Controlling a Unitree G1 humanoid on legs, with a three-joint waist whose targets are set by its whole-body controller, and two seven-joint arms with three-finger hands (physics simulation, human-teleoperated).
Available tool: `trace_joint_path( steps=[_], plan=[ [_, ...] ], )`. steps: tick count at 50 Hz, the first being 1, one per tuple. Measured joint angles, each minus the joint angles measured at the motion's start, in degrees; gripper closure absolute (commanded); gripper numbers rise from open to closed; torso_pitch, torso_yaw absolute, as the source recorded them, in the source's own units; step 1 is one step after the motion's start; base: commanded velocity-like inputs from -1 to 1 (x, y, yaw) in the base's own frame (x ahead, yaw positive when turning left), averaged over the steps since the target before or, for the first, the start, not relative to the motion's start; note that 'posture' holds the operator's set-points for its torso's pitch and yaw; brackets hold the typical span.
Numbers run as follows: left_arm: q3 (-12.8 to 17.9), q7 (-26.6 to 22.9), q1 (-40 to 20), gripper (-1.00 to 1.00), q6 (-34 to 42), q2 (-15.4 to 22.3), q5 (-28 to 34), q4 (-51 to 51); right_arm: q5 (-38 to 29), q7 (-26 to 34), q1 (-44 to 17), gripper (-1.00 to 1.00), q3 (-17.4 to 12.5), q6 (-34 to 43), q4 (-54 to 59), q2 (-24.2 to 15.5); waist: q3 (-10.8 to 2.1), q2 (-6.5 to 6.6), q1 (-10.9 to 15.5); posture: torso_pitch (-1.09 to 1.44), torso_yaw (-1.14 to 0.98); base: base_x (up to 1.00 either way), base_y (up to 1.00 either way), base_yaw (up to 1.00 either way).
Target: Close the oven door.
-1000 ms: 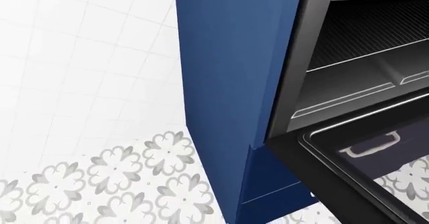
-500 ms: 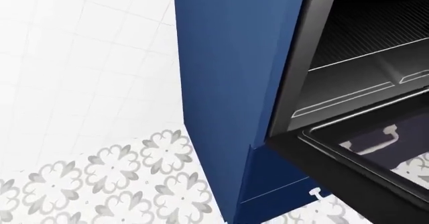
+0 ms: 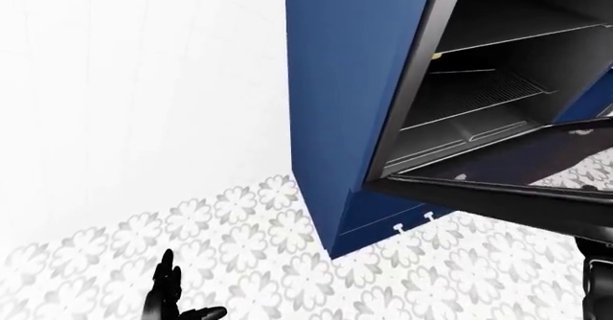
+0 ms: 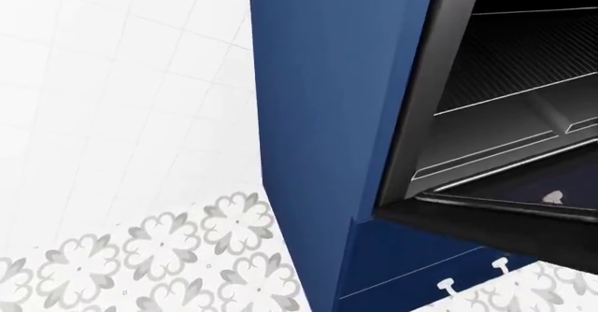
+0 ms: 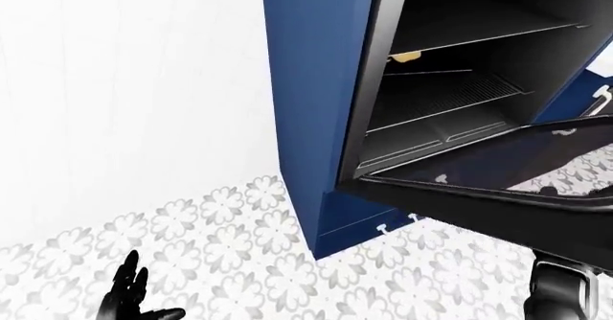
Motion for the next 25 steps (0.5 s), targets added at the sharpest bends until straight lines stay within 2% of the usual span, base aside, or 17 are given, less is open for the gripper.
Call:
trace_joint_path(
  steps=[6, 15, 25],
  plan=[
    [0.0, -0.1, 0.0, -1.0, 0.0, 0.0, -0.1, 0.0, -2.5, -3.6, -1.8, -1.0, 0.3, 2.4, -5.2, -0.5, 0.34, -0.02, -0.1, 0.0, 0.0, 0.0, 0.0, 0.0],
    [-0.1, 0.0, 0.0, -1.0, 0.1, -0.1, -0.1, 0.0, -7.4, -7.9, -5.6, -1.0, 2.9, 6.6, -12.4, -1.2, 0.63, -0.1, 0.0, 0.0, 0.0, 0.0, 0.0, 0.0],
    [0.0, -0.1, 0.0, -1.0, 0.2, -0.1, 0.0, 0.1, -12.2, -12.4, -13.0, -1.0, 6.5, 12.6, -14.3, -3.7, 0.9, 0.0, -0.2, 0.0, 0.0, 0.0, 0.0, 0.0]
  ],
)
